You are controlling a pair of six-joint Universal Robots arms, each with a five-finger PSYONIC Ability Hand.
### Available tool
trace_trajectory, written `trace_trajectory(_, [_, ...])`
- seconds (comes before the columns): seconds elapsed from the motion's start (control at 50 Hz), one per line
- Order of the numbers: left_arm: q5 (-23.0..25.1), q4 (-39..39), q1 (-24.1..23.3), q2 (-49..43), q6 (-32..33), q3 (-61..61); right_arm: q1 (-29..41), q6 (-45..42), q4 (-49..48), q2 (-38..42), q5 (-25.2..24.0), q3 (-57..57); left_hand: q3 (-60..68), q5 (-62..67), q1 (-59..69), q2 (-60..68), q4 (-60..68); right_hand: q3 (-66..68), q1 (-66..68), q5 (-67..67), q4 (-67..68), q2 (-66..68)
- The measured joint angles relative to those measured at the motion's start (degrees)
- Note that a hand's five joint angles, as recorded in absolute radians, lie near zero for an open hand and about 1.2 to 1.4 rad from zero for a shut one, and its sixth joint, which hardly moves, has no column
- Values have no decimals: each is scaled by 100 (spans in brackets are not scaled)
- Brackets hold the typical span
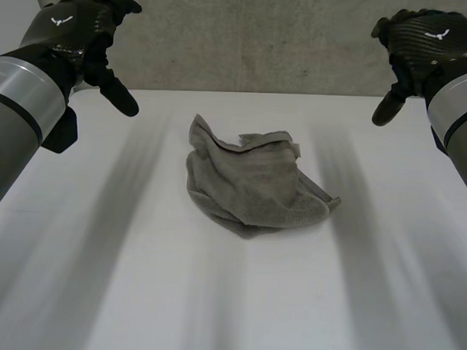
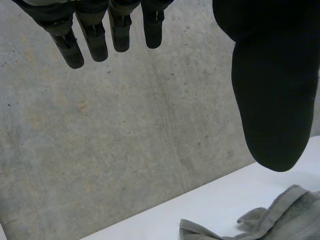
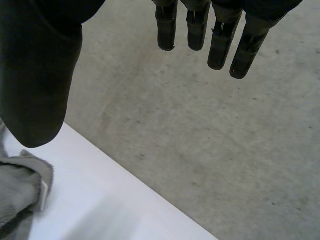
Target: Fold the towel.
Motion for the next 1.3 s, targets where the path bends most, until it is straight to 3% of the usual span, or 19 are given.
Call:
trace_trajectory(0.12, [31,235,-16,-45,53,-176,-4,-64,278,166,-766,38,16,0,19,15,19,0,0,0,0,0])
trace_trajectory(0.16, [62,466,-32,-148,118,-295,3,-76,575,413,-1250,-2,55,0,26,50,54,0,0,0,0,0])
trace_trajectory(0.26, [223,1001,-142,-577,400,-477,77,-28,954,1078,-1763,-220,63,0,49,65,74,0,-1,0,0,0])
trace_trajectory(0.36, [425,1305,-307,-1196,824,-501,219,124,1025,1812,-1794,-521,63,0,50,65,74,0,-18,0,0,0])
trace_trajectory(0.54, [564,1406,-668,-2302,1454,-200,486,389,438,3008,-1186,-944,51,0,30,52,59,37,111,79,13,20])
trace_trajectory(0.58, [563,1415,-694,-2397,1486,-163,524,390,298,3135,-1118,-968,50,0,30,52,60,528,698,653,461,571])
trace_trajectory(0.66, [556,1490,-724,-2522,1499,-134,640,357,120,3392,-1059,-969,50,0,30,52,59,4447,4510,4409,4340,4517])
trace_trajectory(0.7, [553,1525,-727,-2543,1492,-147,696,305,132,3444,-1078,-918,50,0,30,52,59,5790,5934,5884,5716,5879])
trace_trajectory(0.74, [549,1553,-723,-2551,1479,-167,754,197,185,3435,-1118,-815,50,0,30,52,59,6175,6240,6245,6113,6135])
trace_trajectory(0.92, [523,1578,-683,-2495,1444,-223,934,-1437,448,2419,-1673,519,49,0,30,52,59,6218,6240,6274,6131,6135])
trace_trajectory(1.1, [529,1569,-818,-2424,1439,-205,1010,-4044,599,1138,-2835,2485,50,0,30,52,59,6218,6240,6297,6147,6135])
trace_trajectory(1.14, [539,1569,-924,-2423,1443,-199,1019,-4443,615,972,-2963,2779,53,0,31,52,59,5673,5721,5715,5608,5618])
trace_trajectory(1.16, [547,1568,-1008,-2425,1450,-195,1014,-4674,618,861,-3024,2966,55,0,32,54,59,4361,4319,4380,4305,4172])
trace_trajectory(1.22, [555,1570,-1169,-2446,1472,-177,989,-4894,601,696,-3071,3201,59,0,42,59,62,2720,2779,2712,2659,2682])
trace_trajectory(1.3, [555,1575,-1343,-2528,1505,-110,909,-4703,527,402,-3066,3349,63,1,49,65,74,1119,1229,1005,1046,1162])
